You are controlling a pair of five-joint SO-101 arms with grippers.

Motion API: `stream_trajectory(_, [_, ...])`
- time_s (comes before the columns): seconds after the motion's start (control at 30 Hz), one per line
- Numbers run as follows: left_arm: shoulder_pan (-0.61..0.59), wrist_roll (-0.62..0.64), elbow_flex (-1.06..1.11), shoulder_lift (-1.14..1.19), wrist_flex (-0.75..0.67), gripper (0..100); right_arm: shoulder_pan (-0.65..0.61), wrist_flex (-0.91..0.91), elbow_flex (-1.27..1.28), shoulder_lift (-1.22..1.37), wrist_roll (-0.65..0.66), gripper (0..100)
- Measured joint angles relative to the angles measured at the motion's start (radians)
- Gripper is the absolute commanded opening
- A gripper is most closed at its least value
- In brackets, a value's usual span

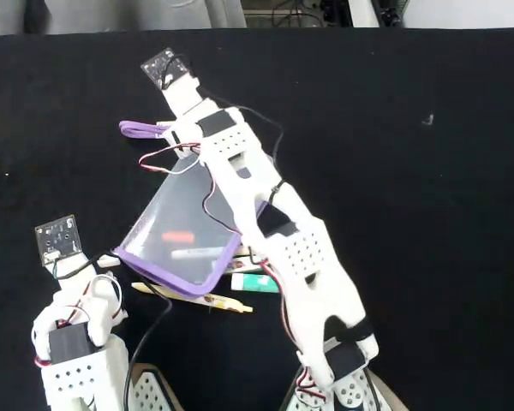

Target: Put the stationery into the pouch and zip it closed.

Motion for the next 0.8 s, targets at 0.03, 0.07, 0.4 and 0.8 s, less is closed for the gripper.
stream_trajectory(0.03, [0.0, 0.0, 0.0, 0.002, 0.0, 3, 0.0, 0.006, -0.02, 0.009, -0.002, 19.4])
stream_trajectory(0.07, [0.0, 0.0, 0.0, 0.003, 0.0, 3, 0.0, 0.023, -0.046, 0.018, -0.002, 19.4])
stream_trajectory(0.4, [0.0, 0.0, 0.0, 0.009, 0.0, 3, 0.028, 0.176, -0.238, 0.103, 0.0, 19.4])
stream_trajectory(0.8, [0.0, 0.0, 0.0, -0.002, 0.0, 3, 0.051, 0.153, -0.496, 0.301, -0.002, 19.4])
